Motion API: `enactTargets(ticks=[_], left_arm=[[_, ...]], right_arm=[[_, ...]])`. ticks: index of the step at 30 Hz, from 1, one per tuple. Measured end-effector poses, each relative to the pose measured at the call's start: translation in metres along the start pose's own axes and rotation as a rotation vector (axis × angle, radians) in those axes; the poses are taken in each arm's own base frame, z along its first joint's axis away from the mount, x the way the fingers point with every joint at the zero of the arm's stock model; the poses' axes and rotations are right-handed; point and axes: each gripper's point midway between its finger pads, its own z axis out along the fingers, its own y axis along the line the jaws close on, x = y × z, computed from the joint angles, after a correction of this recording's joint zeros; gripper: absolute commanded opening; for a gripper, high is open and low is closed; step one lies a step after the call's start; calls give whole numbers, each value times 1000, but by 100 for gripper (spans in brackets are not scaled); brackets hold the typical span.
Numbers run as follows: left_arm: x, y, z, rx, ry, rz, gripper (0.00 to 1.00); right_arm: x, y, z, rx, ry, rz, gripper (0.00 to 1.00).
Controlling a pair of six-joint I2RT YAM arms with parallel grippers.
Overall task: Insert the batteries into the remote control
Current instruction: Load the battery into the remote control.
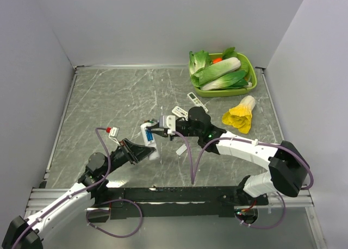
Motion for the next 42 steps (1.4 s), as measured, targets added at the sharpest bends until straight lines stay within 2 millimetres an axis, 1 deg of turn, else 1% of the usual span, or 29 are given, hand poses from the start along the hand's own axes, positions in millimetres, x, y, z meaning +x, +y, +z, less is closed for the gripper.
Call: enactTargets(ticks=[1, 3, 6, 9, 10, 14, 17, 18, 21, 23, 24, 25, 28, 32, 35, 37, 39, 42], left_arm=[[-1, 0, 0, 1, -3, 1, 1], [-1, -1, -1, 0, -7, 2, 1], [-1, 1, -1, -8, -5, 1, 1], [-1, 3, -1, -14, -4, 1, 1], [-1, 3, -1, -16, -4, 0, 1], [1, 8, 1, -32, 1, -1, 1], [1, 10, 2, -37, 6, 1, 1], [1, 11, 3, -37, 6, 2, 1], [-1, 9, 6, -24, -1, 8, 1], [-2, 8, 7, -17, -4, 11, 1], [-2, 7, 8, -12, -6, 14, 1], [-3, 6, 9, -5, -7, 18, 1], [-3, 1, 9, 21, -6, 45, 1], [-5, -9, 8, 68, -8, 86, 1], [-5, -18, 5, 108, -10, 121, 1], [-6, -23, 3, 128, -11, 138, 1], [-6, -27, 2, 144, -11, 154, 1], [-5, -27, 1, 150, -5, 168, 1]], right_arm=[[0, -1, -1, 7, 1, -13, 27], [1, 0, -3, 19, 4, -34, 27], [4, 1, -6, 44, 13, -64, 33], [4, 2, -5, 61, 27, -89, 38], [4, 2, -5, 64, 31, -94, 44], [4, 6, -6, 76, 64, -86, 53], [3, 10, -11, 81, 82, -45, 61], [1, 11, -13, 81, 86, -26, 67], [-11, 12, -22, 103, 78, 39, 77], [-23, 9, -30, 129, 62, 90, 82], [-28, 6, -33, 142, 55, 120, 82], [-34, 1, -36, 160, 46, 157, 85], [-42, -17, -45, 226, 24, 289, 85], [-35, -26, -52, 272, 14, 488, 84], [-28, -25, -50, 268, 9, 633, 82], [-24, -20, -45, 244, 5, 713, 81], [-23, -15, -38, 210, -6, 783, 78], [-23, -7, -28, 149, -29, 872, 74]])
